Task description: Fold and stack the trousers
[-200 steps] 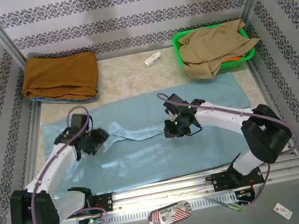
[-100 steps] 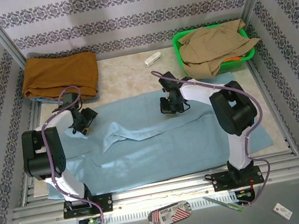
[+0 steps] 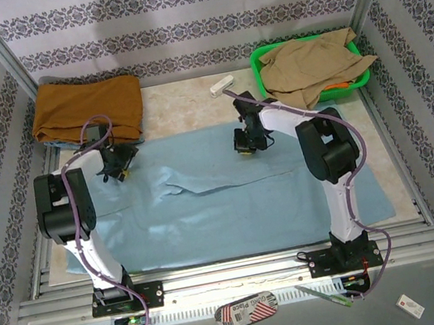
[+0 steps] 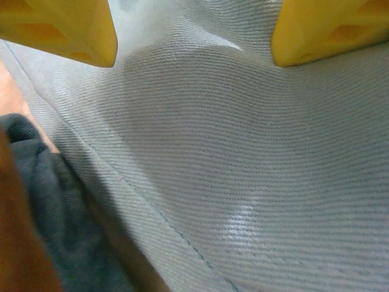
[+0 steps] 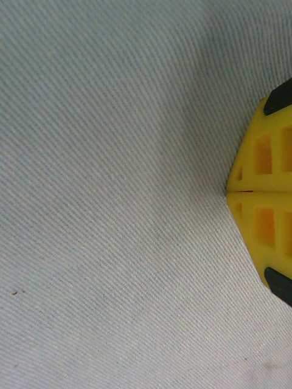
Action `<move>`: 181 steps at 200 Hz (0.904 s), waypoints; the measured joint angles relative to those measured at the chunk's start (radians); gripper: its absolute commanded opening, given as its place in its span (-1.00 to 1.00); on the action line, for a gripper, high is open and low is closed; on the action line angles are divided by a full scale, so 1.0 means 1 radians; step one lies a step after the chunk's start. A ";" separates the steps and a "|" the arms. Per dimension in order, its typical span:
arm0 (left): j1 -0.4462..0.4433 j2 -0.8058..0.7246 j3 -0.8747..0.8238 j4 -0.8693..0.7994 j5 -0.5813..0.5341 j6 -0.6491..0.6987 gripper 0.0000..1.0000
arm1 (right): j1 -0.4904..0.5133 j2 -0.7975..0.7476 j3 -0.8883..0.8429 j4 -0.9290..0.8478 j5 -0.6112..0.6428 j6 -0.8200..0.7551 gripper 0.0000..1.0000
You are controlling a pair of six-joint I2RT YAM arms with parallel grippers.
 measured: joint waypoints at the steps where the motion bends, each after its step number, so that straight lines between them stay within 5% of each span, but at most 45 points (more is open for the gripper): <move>1: 0.000 0.002 0.002 0.000 0.001 0.000 0.44 | -0.001 0.001 0.002 0.000 0.000 -0.001 -1.00; 57: 0.000 0.021 0.039 0.001 0.030 0.067 0.54 | -0.045 0.085 0.146 -0.069 0.001 -0.028 -0.96; 115: -0.111 -0.286 -0.200 -0.071 -0.039 0.110 0.54 | -0.056 0.073 0.158 -0.097 0.024 -0.035 -0.71; 151: -0.204 -0.496 -0.408 -0.089 -0.076 0.102 0.51 | -0.037 -0.118 0.043 -0.085 0.043 -0.034 -0.63; 181: -0.217 -0.518 -0.536 -0.074 -0.085 0.069 0.50 | -0.027 -0.343 -0.120 -0.038 0.052 -0.023 -0.63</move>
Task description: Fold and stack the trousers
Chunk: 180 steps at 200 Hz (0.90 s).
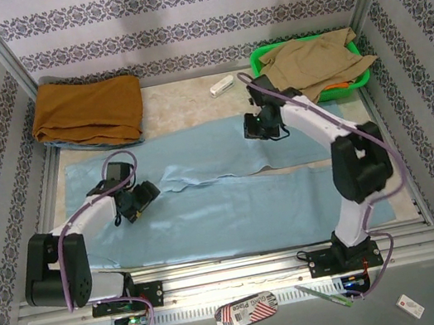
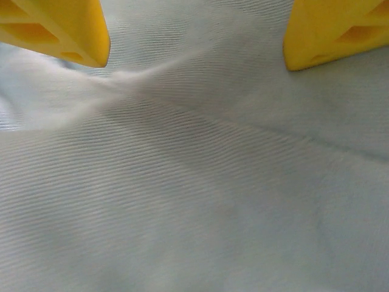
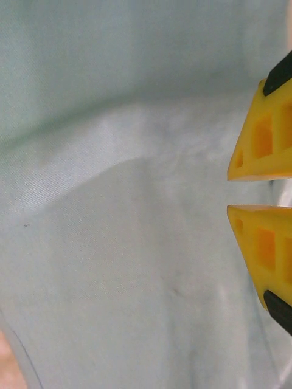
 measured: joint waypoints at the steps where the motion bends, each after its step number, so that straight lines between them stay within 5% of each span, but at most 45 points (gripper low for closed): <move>1: 0.000 0.000 -0.002 0.002 -0.001 0.000 0.49 | 0.000 0.000 0.000 0.000 0.000 0.000 -0.63; 42: 0.016 0.018 -0.015 0.097 -0.006 -0.045 0.35 | -0.098 -0.154 -0.256 0.041 0.015 0.016 -0.67; 94: 0.148 -0.035 -0.117 0.247 0.092 -0.088 0.22 | -0.359 -0.112 -0.350 0.098 -0.018 0.043 -0.83; 180: 0.185 -0.314 -0.153 -0.014 0.049 -0.086 0.14 | -0.377 0.063 -0.267 0.146 -0.078 0.107 -0.97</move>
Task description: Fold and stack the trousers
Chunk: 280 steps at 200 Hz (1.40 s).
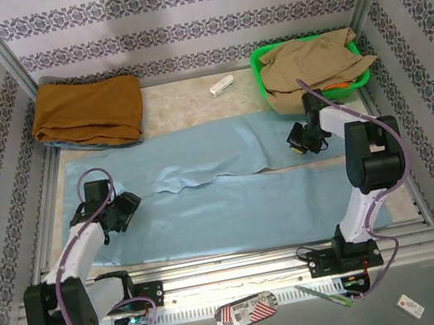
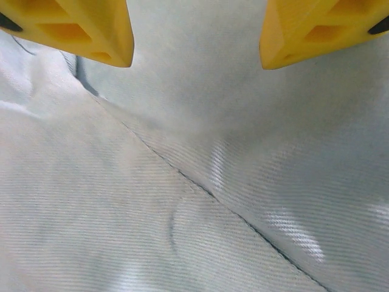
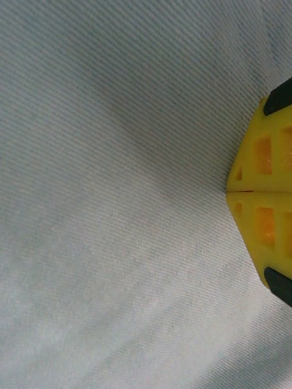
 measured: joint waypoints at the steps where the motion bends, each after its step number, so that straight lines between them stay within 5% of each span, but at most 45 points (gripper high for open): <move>1: 0.000 -0.003 0.000 -0.002 0.000 0.000 0.14 | -0.001 0.000 0.000 0.000 0.000 0.000 -0.97; 109: -0.001 0.039 0.128 -0.045 0.067 -0.004 0.20 | -0.192 -0.031 -0.066 0.015 -0.033 0.023 -0.95; 159: -0.061 0.131 0.163 -0.005 0.097 -0.004 0.26 | -0.155 -0.082 -0.066 0.013 -0.056 0.023 -0.88; 207: -0.118 0.165 0.164 0.055 0.098 -0.019 0.29 | -0.078 -0.340 -0.146 0.006 -0.053 0.023 -0.82; 280: -0.138 0.468 0.226 0.277 0.034 -0.081 0.23 | -0.077 -0.479 -0.348 -0.078 -0.057 0.033 -0.74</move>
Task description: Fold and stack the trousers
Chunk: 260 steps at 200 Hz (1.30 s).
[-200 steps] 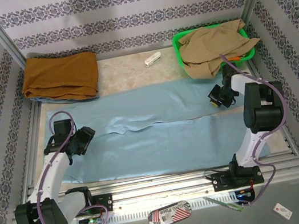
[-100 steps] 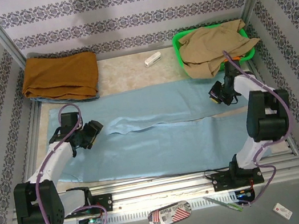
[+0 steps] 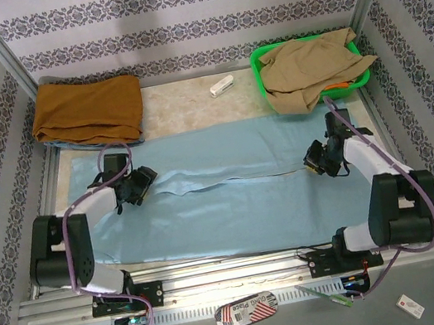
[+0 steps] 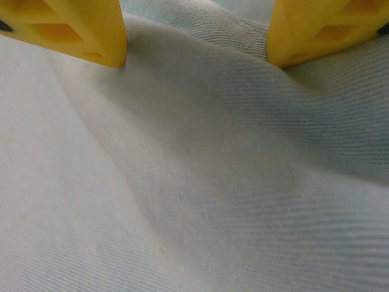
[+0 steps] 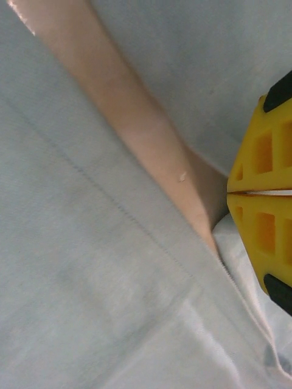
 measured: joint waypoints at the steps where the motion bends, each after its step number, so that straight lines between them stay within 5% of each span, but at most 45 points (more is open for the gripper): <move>1: 0.000 0.003 0.001 0.002 -0.001 -0.001 0.23 | 0.000 -0.002 -0.001 0.000 0.000 0.000 -0.74; 82: 0.110 0.012 -0.075 0.215 -0.005 -0.091 0.18 | -0.003 -0.091 -0.126 -0.051 0.031 -0.004 -0.57; 159: 0.134 -0.151 -0.183 0.127 -0.079 -0.090 0.22 | -0.067 0.166 -0.016 -0.013 0.055 -0.018 -0.59; 231: 0.138 -0.171 -0.198 0.111 -0.029 -0.102 0.22 | -0.149 0.245 0.071 -0.006 0.078 -0.018 -0.57; 260: 0.138 -0.241 -0.174 -0.004 -0.056 -0.079 0.42 | -0.152 0.232 0.092 0.002 0.084 -0.018 -0.55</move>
